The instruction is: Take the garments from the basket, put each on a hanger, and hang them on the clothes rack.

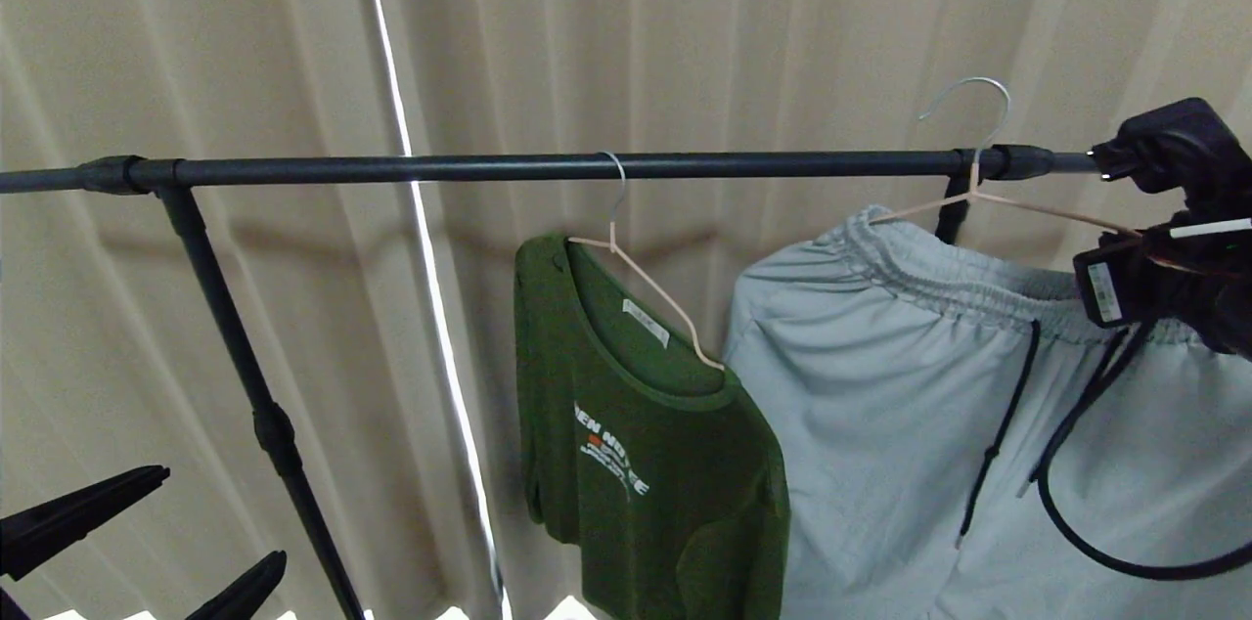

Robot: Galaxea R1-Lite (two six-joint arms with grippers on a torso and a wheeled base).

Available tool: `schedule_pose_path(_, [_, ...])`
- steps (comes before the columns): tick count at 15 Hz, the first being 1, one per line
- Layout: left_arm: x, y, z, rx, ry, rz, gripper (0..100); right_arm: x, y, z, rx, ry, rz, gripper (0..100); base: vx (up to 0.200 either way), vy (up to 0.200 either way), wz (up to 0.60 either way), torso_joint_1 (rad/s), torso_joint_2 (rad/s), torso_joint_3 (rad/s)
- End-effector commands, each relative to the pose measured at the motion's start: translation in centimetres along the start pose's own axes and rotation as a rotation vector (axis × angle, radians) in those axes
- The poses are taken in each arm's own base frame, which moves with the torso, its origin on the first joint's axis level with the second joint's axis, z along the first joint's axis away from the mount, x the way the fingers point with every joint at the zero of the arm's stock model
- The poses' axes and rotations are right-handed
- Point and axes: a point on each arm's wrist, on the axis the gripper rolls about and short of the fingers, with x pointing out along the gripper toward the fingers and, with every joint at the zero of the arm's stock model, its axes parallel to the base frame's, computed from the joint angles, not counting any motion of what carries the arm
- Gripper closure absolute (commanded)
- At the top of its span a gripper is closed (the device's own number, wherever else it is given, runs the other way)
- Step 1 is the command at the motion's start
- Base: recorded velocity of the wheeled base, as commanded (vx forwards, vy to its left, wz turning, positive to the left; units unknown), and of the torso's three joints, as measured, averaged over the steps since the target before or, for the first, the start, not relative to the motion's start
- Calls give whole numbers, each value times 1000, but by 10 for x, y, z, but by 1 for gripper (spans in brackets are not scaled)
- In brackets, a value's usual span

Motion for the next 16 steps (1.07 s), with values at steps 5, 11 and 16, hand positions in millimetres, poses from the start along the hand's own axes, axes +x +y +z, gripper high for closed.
schedule_pose_path(5, [-1,0,-1,2,1,0,0,32,46,13,-64,36,31,100,0,0,0,0,0,0])
schedule_pose_path(11, [-2,-1,-2,4,-3,-2,0,46,76,4,-114,72,58,100,0,0,0,0,0,0])
schedule_pose_path(16, [-2,-1,-5,20,8,-5,0,32,91,5,-137,51,114,100,0,0,0,0,0,0])
